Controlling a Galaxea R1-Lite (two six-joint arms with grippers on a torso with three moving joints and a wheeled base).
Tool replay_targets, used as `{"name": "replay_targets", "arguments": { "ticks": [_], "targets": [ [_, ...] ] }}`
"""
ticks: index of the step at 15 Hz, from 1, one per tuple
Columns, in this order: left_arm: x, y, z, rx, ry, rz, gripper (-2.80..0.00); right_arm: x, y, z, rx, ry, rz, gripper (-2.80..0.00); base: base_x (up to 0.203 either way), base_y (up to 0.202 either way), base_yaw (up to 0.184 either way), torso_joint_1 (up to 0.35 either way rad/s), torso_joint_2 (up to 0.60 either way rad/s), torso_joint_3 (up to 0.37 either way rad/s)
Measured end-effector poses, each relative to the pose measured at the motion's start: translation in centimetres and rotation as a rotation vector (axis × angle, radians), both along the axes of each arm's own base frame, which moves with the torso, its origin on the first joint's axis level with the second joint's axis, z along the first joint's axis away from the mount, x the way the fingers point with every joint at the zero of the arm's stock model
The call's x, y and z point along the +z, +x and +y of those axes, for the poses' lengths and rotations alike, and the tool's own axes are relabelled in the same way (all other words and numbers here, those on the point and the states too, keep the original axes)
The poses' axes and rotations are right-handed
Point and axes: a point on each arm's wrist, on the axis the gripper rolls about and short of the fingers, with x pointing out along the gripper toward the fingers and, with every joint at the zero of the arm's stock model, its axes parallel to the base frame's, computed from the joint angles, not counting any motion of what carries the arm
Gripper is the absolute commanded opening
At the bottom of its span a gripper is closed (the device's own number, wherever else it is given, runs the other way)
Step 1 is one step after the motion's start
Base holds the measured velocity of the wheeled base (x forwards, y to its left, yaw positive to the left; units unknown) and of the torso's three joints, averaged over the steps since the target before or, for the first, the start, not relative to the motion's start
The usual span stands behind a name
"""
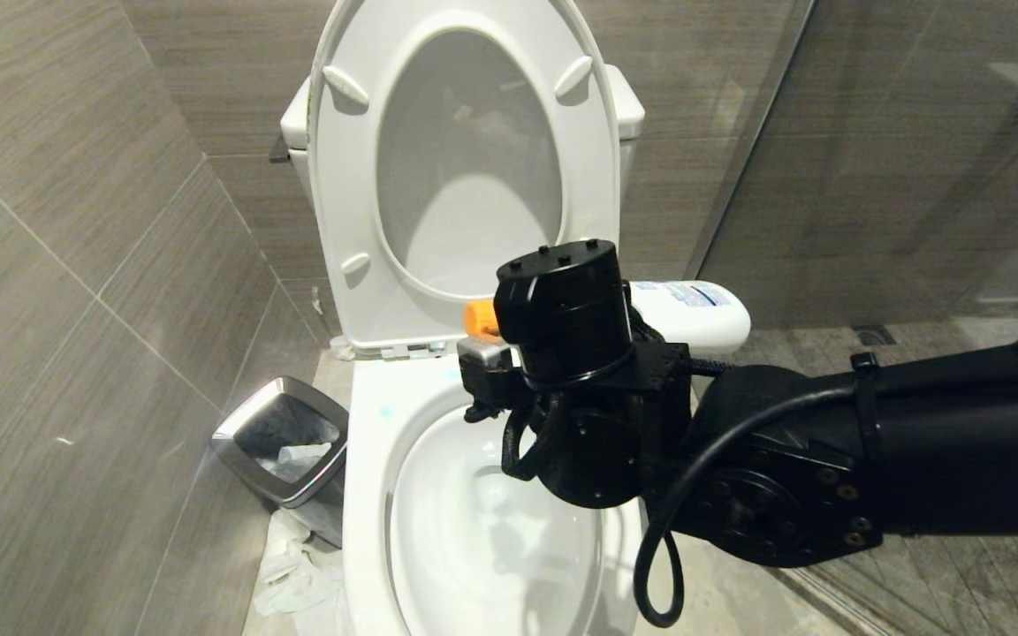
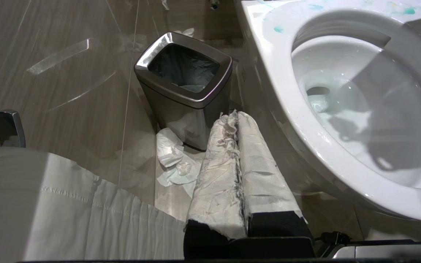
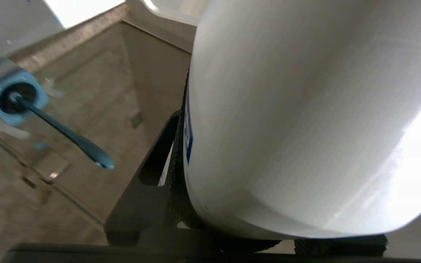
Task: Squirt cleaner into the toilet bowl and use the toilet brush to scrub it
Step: Pour in the cleaning agent
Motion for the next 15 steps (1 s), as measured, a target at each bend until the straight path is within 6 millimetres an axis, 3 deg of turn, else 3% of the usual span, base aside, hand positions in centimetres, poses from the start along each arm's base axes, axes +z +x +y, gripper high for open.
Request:
{"name": "replay_targets", "arguments": {
  "ticks": [15],
  "targets": [
    [0.0, 0.0, 0.0, -0.001, 0.000, 0.000, -2.80, 0.5, 0.2, 1.4, -0.032, -0.458, 0.073, -2.80, 0.000, 0.000, 0.000, 0.000, 0.00, 0.000]
  ]
}}
